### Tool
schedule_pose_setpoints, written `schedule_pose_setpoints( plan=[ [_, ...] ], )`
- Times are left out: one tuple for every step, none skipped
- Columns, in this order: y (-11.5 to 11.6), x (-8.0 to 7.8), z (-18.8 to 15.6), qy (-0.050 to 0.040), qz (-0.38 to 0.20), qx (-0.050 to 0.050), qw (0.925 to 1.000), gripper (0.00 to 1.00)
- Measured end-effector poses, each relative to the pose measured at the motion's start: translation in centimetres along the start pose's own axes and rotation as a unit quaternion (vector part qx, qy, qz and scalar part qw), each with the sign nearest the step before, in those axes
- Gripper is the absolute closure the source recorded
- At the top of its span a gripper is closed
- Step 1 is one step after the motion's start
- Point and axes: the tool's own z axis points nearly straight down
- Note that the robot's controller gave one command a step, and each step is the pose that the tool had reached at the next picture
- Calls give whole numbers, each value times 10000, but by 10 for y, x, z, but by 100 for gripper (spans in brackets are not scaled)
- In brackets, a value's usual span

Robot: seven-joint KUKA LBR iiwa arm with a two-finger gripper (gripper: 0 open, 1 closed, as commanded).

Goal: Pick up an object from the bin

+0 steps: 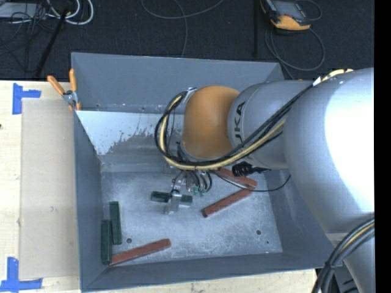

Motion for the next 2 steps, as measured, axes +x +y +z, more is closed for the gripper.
schedule_pose_setpoints(
  plan=[
    [0,0,0,1,21,0,10000,0],
    [0,0,0,1,26,-2,10000,100]
  ],
)
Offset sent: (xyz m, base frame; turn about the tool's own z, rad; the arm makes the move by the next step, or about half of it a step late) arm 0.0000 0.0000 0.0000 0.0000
